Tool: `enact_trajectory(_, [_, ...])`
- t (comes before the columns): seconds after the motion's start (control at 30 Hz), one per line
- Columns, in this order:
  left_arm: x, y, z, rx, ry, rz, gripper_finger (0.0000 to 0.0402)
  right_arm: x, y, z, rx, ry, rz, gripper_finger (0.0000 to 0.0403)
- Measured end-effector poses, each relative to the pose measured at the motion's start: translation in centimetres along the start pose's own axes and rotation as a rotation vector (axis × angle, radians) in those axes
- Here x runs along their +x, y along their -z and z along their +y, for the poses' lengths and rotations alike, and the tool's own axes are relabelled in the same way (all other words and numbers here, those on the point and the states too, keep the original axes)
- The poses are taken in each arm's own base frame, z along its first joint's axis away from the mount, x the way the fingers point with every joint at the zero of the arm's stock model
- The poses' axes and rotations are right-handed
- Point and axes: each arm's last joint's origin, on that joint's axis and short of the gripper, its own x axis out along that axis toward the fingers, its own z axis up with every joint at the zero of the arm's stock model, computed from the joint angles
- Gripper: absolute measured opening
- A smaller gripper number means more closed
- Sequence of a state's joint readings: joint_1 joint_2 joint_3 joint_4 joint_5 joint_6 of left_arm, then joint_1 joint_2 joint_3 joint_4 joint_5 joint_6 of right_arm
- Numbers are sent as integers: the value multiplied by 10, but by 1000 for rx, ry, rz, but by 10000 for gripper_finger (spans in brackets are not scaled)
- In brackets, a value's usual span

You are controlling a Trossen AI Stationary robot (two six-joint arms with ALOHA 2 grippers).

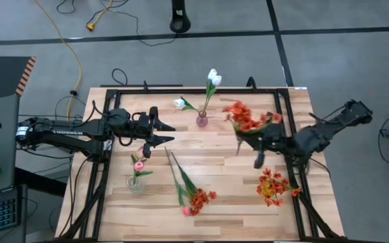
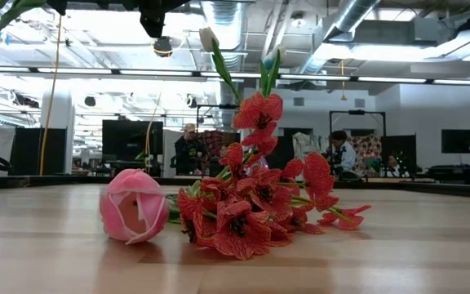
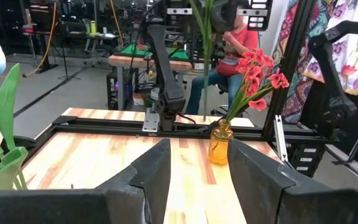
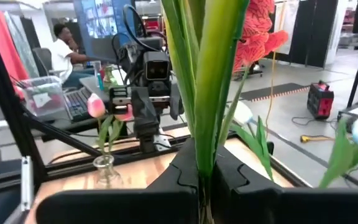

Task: Sort flowers into vase by color
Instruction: Put left orange flower bouquet into the yellow vase

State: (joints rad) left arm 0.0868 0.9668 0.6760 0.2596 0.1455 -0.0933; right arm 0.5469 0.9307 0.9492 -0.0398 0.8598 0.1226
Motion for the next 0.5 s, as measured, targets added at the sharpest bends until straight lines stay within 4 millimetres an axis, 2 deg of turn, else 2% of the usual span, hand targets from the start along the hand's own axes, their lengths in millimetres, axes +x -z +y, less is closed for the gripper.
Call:
enact_trajectory(0.2, [0, 0, 0, 2, 0, 0, 145, -29, 4, -1, 73, 20, 41, 35])
enact_trajectory(0.5, [0, 0, 0, 3, 0, 0, 145, -61, 9, 1, 102, -102, 103, 36])
